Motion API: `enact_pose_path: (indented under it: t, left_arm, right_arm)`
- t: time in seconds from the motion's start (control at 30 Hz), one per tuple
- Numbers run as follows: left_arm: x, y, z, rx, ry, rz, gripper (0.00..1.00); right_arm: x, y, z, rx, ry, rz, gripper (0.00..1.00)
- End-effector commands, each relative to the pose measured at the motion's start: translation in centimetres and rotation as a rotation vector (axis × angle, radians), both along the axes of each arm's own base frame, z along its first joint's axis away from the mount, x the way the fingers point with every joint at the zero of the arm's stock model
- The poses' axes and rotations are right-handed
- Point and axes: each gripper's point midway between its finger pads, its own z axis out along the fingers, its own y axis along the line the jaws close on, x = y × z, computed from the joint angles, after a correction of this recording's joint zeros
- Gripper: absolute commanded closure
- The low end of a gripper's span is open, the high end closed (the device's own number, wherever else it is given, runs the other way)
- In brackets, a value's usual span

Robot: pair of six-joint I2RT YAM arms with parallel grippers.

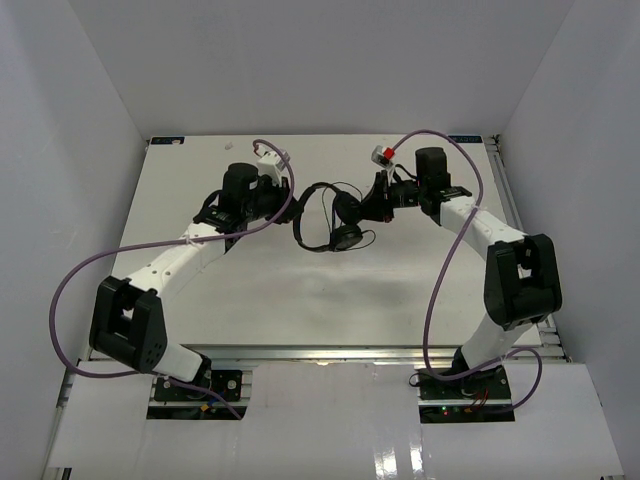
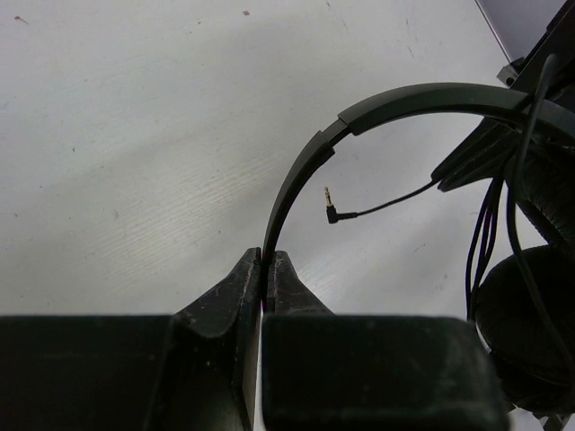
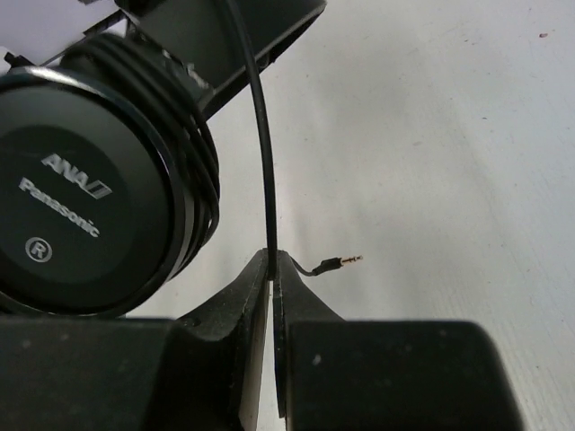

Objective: Wrap the headphones

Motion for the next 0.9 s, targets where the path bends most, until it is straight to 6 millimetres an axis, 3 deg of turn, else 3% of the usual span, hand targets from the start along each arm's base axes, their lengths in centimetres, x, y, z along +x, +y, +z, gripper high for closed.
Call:
enact_pose_path:
  t: [0.0, 0.3, 0.57, 0.67, 0.7, 0.87]
  left_arm:
    - [2.3, 0.0, 3.0, -0.050, -0.032, 0.043, 1.00]
    - [6.0, 0.5, 0.5, -0.137, 0.089, 0.110, 1.00]
    - [8.3, 0.2, -5.2, -0.149, 0.214, 0.176, 1.00]
    - [9.1, 0.2, -6.2, -0.168, 0.228, 0.215, 1.00]
    - [9.2, 0.3, -6.6, -0.167, 0.238, 0.229, 1.00]
    - [10.1, 0.8, -8.2, -0.186, 0.271, 0.294, 1.00]
  right_arm:
    - [0.5, 0.7, -1.5, 0.034, 0.028, 0.037, 0.92]
    - [2.1, 2.3, -5.1, 0.101, 0.206, 0.087, 0.90]
    - [4.0, 4.5, -7.3, 0.166, 0.331, 0.069, 0.91]
    - [3.9, 4.8, -7.5, 0.235, 0.405, 0.058, 0.91]
    - [3.8, 4.9, -8.2, 0.248, 0.505, 0.047, 0.90]
    - [4.1, 5.5, -8.9, 0.296, 0.531, 0.029, 0.90]
